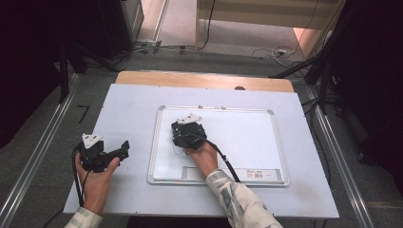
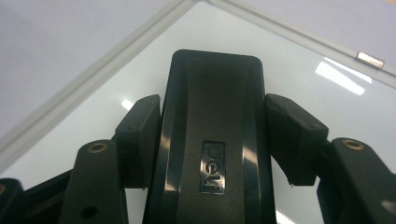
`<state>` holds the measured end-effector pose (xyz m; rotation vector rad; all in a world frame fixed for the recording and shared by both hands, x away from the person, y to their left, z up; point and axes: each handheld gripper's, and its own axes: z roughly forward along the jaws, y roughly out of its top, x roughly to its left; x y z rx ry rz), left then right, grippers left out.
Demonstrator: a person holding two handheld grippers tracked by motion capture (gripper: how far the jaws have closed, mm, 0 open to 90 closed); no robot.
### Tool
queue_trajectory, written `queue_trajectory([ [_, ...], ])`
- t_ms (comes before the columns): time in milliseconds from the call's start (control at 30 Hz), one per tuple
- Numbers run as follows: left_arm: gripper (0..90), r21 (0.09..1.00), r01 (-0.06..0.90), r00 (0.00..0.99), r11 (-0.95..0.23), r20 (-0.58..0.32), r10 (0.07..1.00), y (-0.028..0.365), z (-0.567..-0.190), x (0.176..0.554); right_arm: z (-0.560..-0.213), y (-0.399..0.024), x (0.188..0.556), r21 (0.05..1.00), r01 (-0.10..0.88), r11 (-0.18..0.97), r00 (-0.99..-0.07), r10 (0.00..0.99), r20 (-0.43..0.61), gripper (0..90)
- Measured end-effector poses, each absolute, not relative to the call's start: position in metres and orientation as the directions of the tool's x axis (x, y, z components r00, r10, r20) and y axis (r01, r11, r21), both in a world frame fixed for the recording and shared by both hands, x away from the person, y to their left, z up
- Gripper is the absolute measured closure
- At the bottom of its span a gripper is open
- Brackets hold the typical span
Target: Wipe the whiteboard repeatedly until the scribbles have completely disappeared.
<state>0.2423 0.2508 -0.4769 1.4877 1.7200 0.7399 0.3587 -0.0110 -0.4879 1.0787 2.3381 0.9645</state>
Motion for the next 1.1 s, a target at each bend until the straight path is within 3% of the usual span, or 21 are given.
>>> queue_trajectory([
  [1100,6.4,0.809,0.565,-0.057,0.160,-0.154,0.986,0.250,-0.477,0.243,-0.490,0.012,0.327,0.722,0.483,0.495,-0.689,0.723,-0.035,38.0],
])
